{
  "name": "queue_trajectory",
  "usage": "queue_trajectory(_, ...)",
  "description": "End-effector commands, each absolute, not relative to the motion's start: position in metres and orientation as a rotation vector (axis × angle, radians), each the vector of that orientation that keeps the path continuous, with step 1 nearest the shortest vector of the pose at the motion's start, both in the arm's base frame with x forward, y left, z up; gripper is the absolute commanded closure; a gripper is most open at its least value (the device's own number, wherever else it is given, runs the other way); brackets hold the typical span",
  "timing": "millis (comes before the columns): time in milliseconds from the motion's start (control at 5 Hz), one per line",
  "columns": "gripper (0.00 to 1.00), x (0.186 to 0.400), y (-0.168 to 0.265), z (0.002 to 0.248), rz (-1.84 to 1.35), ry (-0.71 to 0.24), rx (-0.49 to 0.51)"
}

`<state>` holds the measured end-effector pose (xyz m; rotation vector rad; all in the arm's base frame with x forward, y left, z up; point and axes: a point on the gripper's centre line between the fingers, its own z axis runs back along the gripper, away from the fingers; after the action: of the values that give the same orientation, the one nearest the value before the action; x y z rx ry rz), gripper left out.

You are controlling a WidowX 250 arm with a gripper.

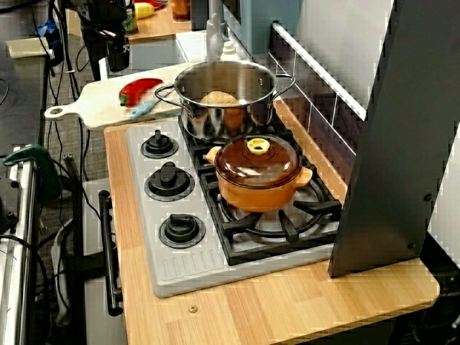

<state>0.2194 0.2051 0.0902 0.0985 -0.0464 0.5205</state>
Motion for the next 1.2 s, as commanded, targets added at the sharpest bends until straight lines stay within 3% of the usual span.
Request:
queue_trajectory(0,0.00,0.222,0.224,0.100,0.666,-0.135,0.091)
queue_trajectory(1000,0.00,0.245,0.208,0.082,0.798,-0.178,0.100)
